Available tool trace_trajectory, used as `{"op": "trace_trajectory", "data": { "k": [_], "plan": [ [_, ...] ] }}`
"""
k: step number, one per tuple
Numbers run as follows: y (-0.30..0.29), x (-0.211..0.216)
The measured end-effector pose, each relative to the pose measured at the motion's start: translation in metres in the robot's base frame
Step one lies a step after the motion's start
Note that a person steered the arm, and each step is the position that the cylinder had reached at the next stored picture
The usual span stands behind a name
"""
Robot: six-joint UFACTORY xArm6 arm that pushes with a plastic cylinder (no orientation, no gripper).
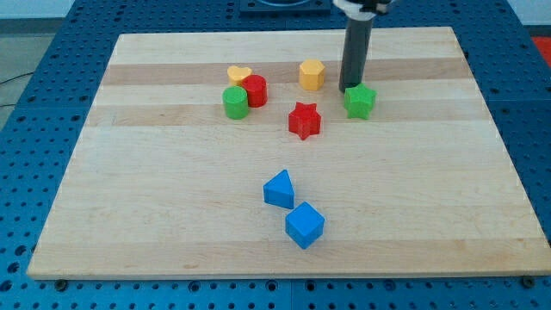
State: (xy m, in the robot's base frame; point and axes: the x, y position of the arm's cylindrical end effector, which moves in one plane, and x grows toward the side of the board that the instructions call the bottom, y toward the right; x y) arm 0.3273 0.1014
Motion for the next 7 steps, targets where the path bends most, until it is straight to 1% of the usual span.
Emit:
{"op": "trace_trajectory", "data": {
  "k": [1,2,3,4,5,6,7],
  "plan": [
    [-0.056,-0.020],
    [-0.139,-0.020],
    [-0.206,-0.019],
    [-0.258,-0.017],
    [-0.263,-0.070],
    [-0.313,-0.057],
    [-0.296,-0.001]
  ]
}}
